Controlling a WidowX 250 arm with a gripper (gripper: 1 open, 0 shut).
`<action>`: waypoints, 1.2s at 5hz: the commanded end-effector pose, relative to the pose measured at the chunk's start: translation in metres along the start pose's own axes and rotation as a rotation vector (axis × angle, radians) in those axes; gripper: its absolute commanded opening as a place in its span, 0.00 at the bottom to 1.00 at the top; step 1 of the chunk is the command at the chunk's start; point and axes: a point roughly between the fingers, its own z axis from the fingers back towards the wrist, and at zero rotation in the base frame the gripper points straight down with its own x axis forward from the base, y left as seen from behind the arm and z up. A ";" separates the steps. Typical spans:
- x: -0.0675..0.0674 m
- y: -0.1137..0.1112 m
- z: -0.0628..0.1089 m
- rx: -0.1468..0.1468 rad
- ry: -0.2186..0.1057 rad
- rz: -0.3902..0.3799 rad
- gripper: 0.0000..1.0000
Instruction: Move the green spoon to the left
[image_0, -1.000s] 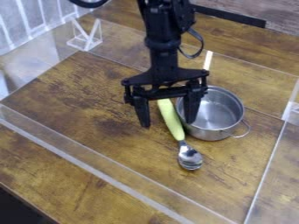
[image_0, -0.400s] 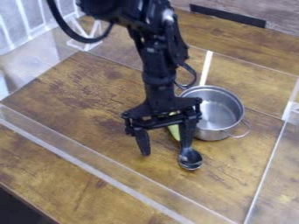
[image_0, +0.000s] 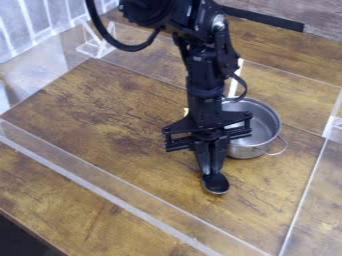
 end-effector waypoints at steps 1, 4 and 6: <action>0.009 -0.011 0.008 -0.016 -0.044 -0.005 0.00; 0.015 0.011 0.019 0.022 -0.066 -0.028 0.00; 0.036 0.026 0.051 0.031 -0.082 -0.068 0.00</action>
